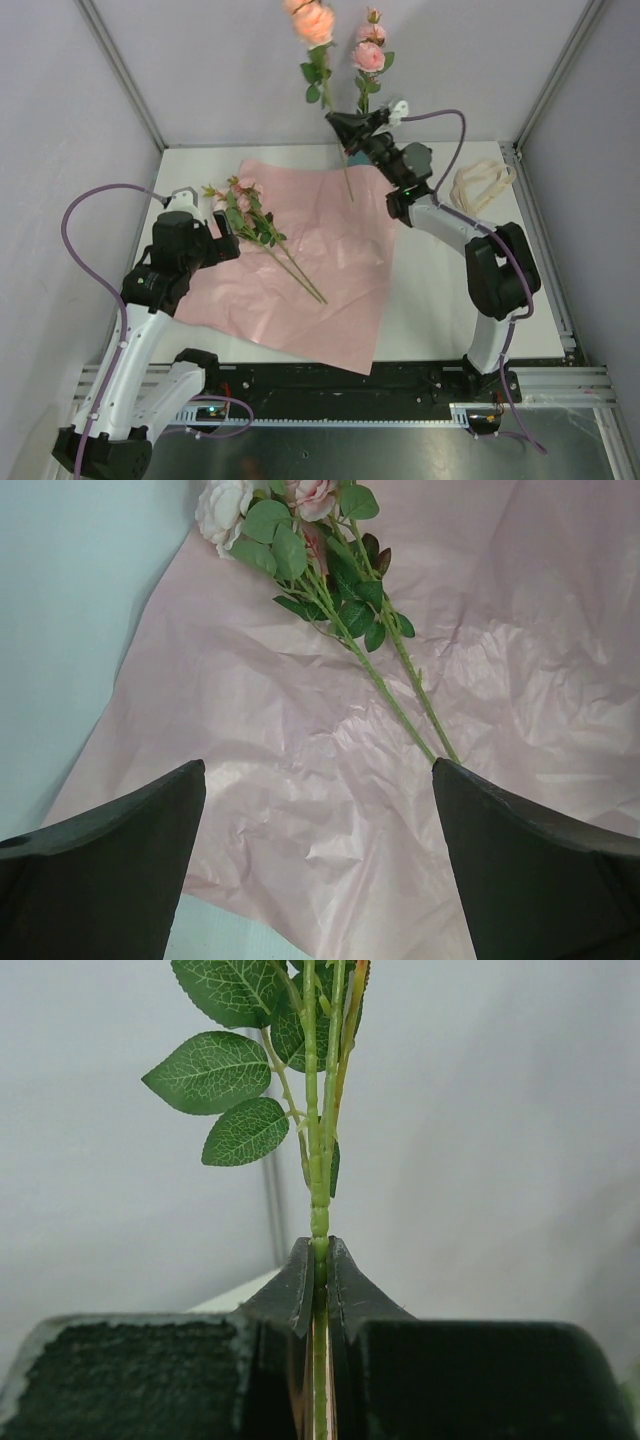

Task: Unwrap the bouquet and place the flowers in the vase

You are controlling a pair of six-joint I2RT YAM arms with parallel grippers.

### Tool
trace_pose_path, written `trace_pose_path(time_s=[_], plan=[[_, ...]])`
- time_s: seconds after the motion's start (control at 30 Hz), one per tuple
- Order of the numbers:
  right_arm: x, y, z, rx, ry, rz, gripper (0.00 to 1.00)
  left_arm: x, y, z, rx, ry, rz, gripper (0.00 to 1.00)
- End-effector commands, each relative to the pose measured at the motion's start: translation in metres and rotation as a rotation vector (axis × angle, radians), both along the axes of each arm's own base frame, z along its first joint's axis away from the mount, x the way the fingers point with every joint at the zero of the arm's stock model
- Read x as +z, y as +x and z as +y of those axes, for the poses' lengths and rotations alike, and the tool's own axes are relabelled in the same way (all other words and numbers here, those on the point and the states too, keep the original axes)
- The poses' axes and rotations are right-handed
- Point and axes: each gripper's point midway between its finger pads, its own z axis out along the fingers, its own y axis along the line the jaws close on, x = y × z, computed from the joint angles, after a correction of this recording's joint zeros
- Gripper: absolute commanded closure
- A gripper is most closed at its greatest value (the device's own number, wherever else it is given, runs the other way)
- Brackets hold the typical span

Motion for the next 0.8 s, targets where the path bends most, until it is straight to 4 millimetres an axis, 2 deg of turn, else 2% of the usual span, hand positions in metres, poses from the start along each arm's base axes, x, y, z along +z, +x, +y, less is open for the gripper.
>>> trace_pose_path(time_s=[0.0,0.07,0.27,0.5,0.63,0.77], plan=[[0.08,-0.018,-0.048,-0.048,0.103,-0.364,1.0,0.004,0.004,0.005,0.013,0.023,-0.026,0.0],[0.092,-0.008,-0.065,-0.09,0.111,-0.423,1.0,0.005,0.003,0.005,0.013,0.022,-0.031,0.0],[0.123,0.018,-0.095,-0.144,0.163,-0.566,1.0,0.004,0.004,0.005,0.012,0.019,-0.026,0.0],[0.152,0.037,-0.11,-0.181,0.194,-0.649,1.0,0.001,0.005,0.003,0.0,0.009,-0.014,0.0],[0.149,0.05,-0.112,-0.192,0.196,-0.635,1.0,0.002,0.004,0.004,0.008,0.012,-0.018,0.01],[0.131,0.066,-0.11,-0.187,0.199,-0.587,1.0,0.002,0.005,0.004,0.008,0.013,-0.016,0.0]])
